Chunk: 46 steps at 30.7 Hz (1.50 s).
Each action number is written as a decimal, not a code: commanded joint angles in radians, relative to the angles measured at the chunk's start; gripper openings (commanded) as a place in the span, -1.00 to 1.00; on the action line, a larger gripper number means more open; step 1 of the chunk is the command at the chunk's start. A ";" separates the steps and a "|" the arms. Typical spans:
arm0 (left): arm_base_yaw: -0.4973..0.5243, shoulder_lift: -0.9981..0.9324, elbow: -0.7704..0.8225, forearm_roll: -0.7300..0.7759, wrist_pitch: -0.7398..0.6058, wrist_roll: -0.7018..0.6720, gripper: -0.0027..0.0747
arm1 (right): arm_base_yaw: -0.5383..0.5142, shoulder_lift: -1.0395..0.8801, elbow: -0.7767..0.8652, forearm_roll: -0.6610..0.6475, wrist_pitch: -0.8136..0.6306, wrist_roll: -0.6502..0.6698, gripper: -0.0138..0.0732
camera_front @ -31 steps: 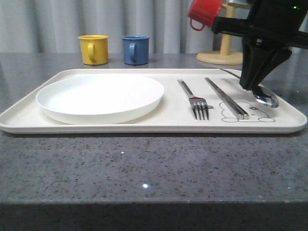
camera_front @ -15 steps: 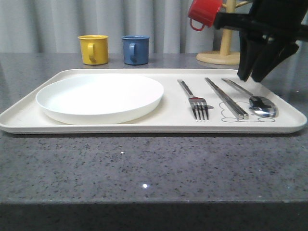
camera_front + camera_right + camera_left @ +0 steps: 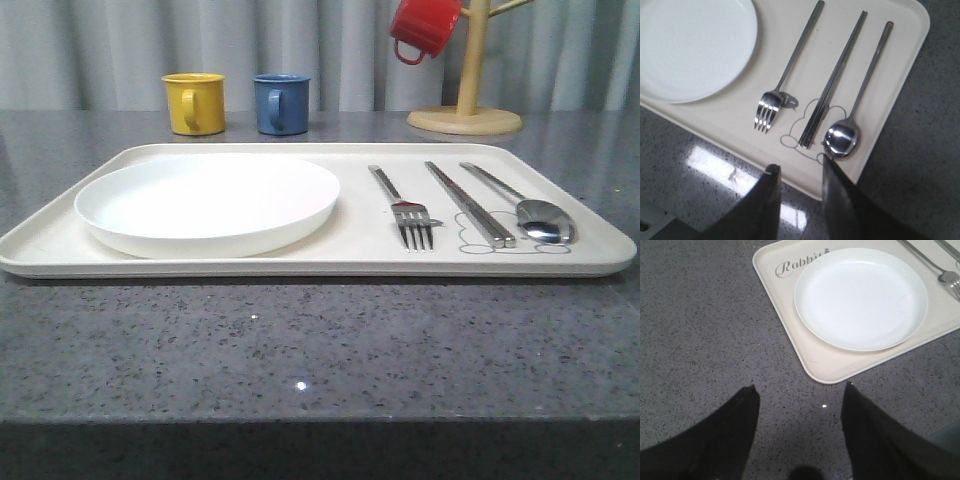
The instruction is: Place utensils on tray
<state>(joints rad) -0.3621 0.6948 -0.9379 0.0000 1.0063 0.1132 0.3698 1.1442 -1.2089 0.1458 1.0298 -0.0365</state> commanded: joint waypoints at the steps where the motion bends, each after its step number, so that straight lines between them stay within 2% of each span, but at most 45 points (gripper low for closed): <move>1: -0.003 0.002 -0.022 0.000 -0.065 -0.007 0.02 | 0.002 -0.142 0.046 -0.025 -0.035 -0.015 -0.12; 16: -0.003 0.002 -0.022 0.000 -0.065 -0.007 0.02 | 0.001 -0.593 0.295 -0.059 -0.033 -0.015 -0.12; 26: -0.003 0.002 -0.022 0.000 -0.065 -0.007 0.02 | 0.001 -0.643 0.321 -0.059 -0.034 -0.015 -0.12; 29: -0.003 0.002 -0.015 0.000 -0.067 0.062 0.02 | 0.001 -0.643 0.321 -0.059 -0.035 -0.015 -0.13; 32: -0.003 0.002 -0.014 0.000 -0.069 0.065 0.00 | 0.001 -0.643 0.321 -0.059 -0.036 -0.015 -0.24; 34: -0.003 0.002 -0.014 0.000 -0.069 0.065 -0.17 | 0.001 -0.643 0.321 -0.059 -0.036 -0.015 -0.43; 39: -0.003 0.002 -0.014 0.000 -0.069 0.065 -0.78 | 0.001 -0.643 0.321 -0.059 -0.045 -0.015 -0.86; 40: -0.003 0.002 -0.014 0.000 -0.069 0.065 -0.92 | 0.001 -0.643 0.321 -0.059 -0.050 -0.015 -0.83; 41: -0.003 0.002 -0.014 0.000 -0.069 0.065 -0.97 | 0.001 -0.643 0.321 -0.059 -0.057 -0.015 -0.83; 46: -0.003 0.002 -0.014 0.000 -0.069 0.065 -0.98 | 0.001 -0.643 0.321 -0.059 -0.068 -0.015 -0.84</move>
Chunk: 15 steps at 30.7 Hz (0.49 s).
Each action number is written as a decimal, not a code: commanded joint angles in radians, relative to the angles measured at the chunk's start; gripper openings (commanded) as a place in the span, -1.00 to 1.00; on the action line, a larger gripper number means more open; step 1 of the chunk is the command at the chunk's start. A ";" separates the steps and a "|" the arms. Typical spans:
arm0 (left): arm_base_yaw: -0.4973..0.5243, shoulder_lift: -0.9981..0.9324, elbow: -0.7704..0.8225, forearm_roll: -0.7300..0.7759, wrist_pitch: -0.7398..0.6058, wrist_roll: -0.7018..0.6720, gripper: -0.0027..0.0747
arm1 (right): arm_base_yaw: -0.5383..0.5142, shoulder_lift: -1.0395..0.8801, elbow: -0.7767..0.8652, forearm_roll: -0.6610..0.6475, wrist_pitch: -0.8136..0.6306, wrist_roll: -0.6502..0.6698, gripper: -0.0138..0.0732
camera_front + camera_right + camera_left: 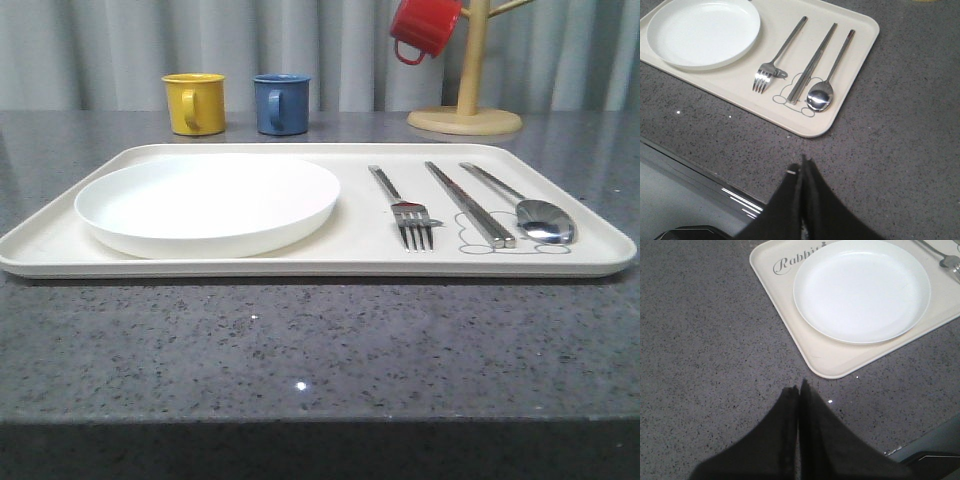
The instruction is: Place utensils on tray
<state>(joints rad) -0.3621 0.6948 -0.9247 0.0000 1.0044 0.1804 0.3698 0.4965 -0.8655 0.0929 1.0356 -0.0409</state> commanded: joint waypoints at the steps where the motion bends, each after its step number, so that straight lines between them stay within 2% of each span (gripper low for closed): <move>1: -0.003 0.002 -0.027 0.000 -0.067 -0.002 -0.98 | 0.001 0.005 -0.022 -0.006 -0.074 -0.011 -0.84; 15: 0.003 -0.008 -0.017 0.000 -0.070 -0.002 -0.98 | 0.001 0.005 -0.022 -0.006 -0.074 -0.011 -0.84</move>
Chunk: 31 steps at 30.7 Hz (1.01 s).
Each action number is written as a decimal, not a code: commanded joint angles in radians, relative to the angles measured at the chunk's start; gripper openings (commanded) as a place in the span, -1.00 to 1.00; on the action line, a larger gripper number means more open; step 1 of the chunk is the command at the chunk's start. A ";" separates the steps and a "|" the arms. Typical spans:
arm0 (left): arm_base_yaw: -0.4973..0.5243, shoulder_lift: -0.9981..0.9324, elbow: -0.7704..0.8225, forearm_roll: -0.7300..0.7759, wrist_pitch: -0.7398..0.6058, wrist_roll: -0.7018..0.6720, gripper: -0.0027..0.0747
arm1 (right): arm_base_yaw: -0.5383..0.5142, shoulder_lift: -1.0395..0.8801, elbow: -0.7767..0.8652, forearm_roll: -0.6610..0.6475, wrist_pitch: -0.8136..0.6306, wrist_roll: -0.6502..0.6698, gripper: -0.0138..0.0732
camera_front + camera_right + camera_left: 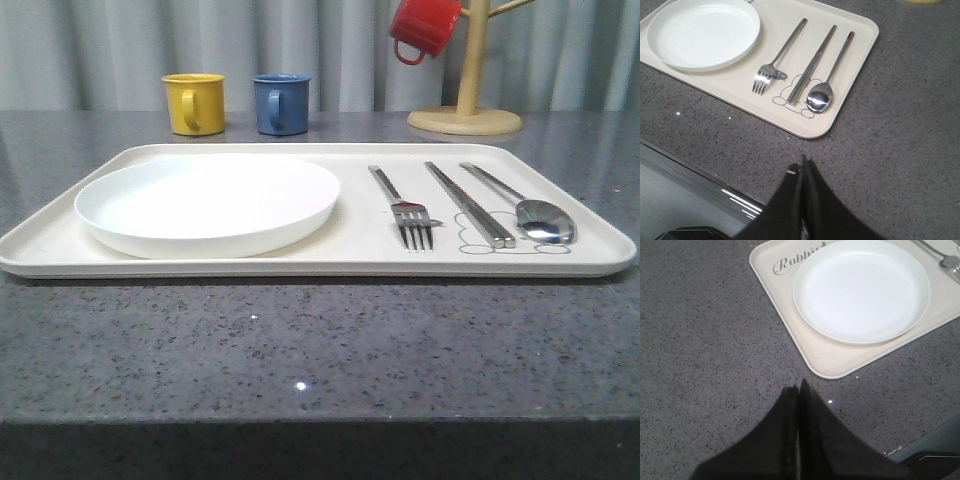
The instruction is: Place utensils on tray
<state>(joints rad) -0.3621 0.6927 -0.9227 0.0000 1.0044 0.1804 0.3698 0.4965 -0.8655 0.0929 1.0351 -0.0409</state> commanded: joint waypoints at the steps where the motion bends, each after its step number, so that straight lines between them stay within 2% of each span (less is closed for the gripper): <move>1: 0.013 -0.017 -0.009 0.000 -0.076 -0.002 -0.98 | 0.001 0.005 -0.022 -0.006 -0.073 -0.011 -0.84; 6: 0.100 -0.134 0.126 0.019 -0.213 -0.002 -0.98 | 0.001 0.005 -0.022 -0.006 -0.073 -0.011 -0.84; 12: 0.176 -0.330 0.407 0.012 -0.585 -0.002 -0.98 | 0.001 0.005 -0.022 -0.006 -0.073 -0.011 -0.84; 13: 0.192 -0.394 0.498 0.000 -0.689 -0.002 -0.98 | 0.001 0.005 -0.022 -0.006 -0.073 -0.011 -0.84; 18: 0.249 -0.540 0.714 -0.059 -0.922 -0.002 -0.98 | 0.001 0.005 -0.022 -0.006 -0.073 -0.011 -0.84; 25: 0.309 -0.681 0.884 -0.080 -1.053 -0.002 -0.98 | 0.001 0.005 -0.022 -0.006 -0.073 -0.011 -0.84; 31: 0.317 -0.720 0.926 -0.080 -1.091 -0.002 -0.98 | 0.001 0.005 -0.022 -0.006 -0.069 -0.011 -0.84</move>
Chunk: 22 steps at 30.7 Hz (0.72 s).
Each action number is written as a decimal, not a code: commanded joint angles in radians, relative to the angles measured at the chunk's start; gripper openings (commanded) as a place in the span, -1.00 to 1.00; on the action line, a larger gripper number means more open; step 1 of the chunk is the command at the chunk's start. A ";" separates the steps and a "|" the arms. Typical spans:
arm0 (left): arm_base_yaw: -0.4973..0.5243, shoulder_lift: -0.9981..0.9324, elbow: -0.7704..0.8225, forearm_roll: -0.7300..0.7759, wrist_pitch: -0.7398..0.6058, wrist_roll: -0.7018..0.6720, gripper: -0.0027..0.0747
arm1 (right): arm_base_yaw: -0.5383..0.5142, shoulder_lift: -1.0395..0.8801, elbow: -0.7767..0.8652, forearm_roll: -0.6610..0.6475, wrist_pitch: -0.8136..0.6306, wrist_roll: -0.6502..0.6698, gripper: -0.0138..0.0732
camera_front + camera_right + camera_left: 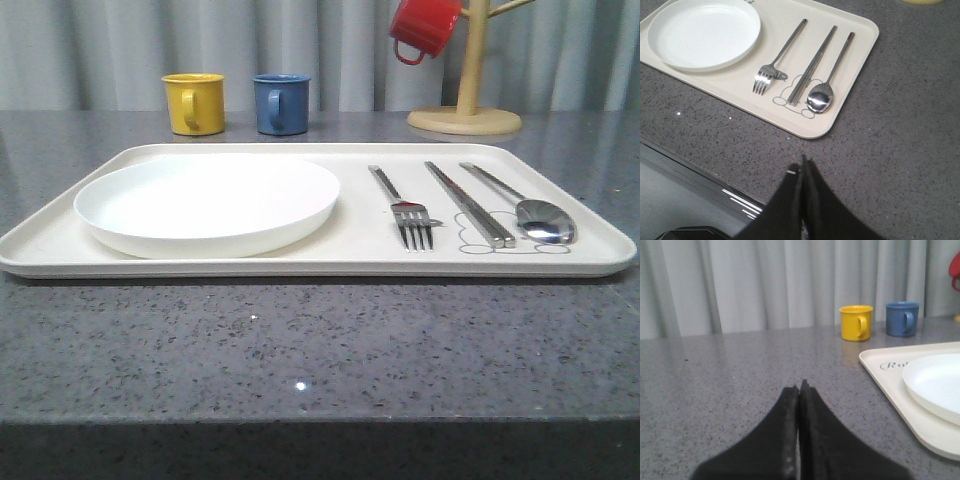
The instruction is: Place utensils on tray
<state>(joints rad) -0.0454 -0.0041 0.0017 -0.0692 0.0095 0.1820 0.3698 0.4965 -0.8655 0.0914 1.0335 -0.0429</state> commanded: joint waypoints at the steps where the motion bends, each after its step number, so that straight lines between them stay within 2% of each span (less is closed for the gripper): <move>1: 0.001 -0.025 0.002 -0.011 -0.092 -0.004 -0.98 | 0.001 0.005 -0.022 -0.005 -0.066 -0.009 -0.84; 22: 0.001 -0.025 0.002 -0.011 -0.092 -0.004 -0.98 | 0.001 0.005 -0.022 -0.005 -0.056 -0.009 -0.84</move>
<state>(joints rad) -0.0435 -0.0041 0.0017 -0.0692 0.0000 0.1820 0.3698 0.4949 -0.8655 0.0914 1.0353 -0.0429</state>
